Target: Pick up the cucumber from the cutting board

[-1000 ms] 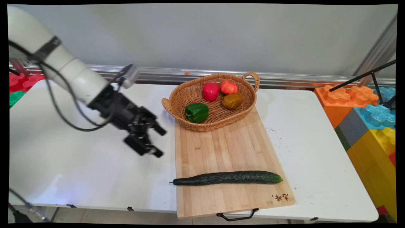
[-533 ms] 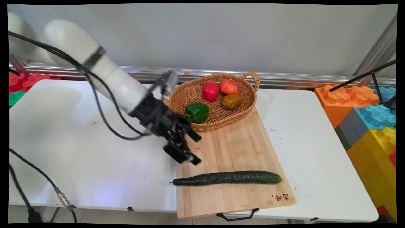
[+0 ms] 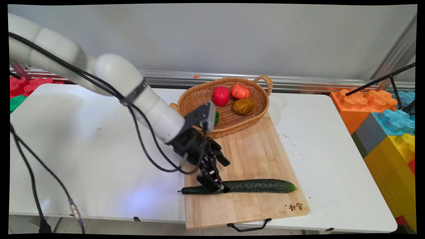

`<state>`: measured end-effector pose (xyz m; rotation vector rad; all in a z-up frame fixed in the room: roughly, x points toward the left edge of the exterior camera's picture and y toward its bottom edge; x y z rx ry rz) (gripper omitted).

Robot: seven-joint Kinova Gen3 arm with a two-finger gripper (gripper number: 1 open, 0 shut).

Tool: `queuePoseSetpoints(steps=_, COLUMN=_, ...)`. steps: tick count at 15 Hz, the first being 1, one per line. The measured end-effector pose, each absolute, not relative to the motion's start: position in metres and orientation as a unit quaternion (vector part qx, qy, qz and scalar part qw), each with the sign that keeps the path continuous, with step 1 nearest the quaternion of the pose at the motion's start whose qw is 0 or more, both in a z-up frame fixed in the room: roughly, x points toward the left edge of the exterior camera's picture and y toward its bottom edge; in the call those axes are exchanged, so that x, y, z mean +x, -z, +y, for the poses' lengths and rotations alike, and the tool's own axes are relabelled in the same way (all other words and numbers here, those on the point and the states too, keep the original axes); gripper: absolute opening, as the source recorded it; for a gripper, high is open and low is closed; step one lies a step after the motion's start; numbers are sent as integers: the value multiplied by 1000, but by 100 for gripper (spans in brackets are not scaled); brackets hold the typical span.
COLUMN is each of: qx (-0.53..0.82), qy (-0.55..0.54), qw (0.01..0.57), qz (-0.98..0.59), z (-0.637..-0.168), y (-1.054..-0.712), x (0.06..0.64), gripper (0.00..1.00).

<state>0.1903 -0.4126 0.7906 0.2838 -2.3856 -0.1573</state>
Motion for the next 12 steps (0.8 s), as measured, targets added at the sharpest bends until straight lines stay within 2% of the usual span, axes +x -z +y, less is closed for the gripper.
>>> queuePoseSetpoints(steps=6, qx=104, qy=31, qw=337, qz=-935, z=-413, y=-765, x=162, gripper=100)
queuePoseSetpoints(steps=12, qx=97, qy=10, qw=326, qz=-940, z=-409, y=-755, x=147, gripper=100)
